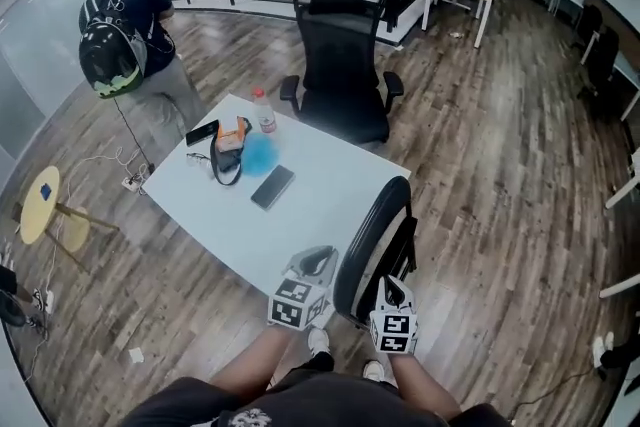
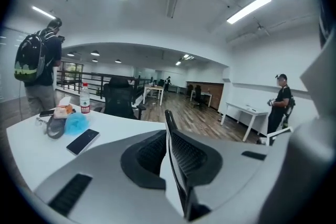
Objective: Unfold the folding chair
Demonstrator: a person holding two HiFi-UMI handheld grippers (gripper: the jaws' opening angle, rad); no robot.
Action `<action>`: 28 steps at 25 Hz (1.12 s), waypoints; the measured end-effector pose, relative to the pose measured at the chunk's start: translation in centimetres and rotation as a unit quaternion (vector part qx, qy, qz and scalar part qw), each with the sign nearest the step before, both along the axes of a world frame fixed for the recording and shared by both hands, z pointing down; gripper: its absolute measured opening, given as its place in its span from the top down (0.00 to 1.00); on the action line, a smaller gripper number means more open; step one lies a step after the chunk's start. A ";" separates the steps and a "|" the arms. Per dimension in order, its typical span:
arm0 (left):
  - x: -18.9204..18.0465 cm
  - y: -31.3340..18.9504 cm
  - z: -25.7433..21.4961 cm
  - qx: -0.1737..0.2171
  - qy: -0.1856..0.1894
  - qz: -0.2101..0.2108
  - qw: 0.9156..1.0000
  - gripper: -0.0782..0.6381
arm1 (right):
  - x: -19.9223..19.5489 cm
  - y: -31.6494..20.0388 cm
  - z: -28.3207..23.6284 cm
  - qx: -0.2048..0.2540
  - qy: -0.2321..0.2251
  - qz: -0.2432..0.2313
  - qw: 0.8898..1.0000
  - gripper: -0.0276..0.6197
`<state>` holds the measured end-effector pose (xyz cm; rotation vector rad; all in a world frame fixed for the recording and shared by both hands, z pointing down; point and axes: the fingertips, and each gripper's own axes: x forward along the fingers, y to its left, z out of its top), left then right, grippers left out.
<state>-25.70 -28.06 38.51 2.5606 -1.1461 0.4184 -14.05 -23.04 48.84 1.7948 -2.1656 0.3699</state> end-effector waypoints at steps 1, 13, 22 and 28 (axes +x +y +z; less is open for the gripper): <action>0.5 -0.5 0.1 -0.005 -0.002 0.015 1.000 0.85 | 0.5 -0.5 0.7 -0.009 0.005 0.014 1.000 0.93; 5.3 -3.8 5.8 -0.117 -0.046 0.133 0.983 0.55 | 2.4 -7.0 12.0 -0.181 -0.015 0.146 0.972 0.52; 8.1 -2.4 9.4 -0.194 -0.062 0.169 0.964 0.58 | 3.4 -6.5 20.6 -0.294 0.002 0.171 0.940 0.47; 8.5 -2.1 10.5 -0.193 -0.062 0.154 0.967 0.65 | 2.8 -6.8 21.2 -0.309 0.003 0.160 0.938 0.47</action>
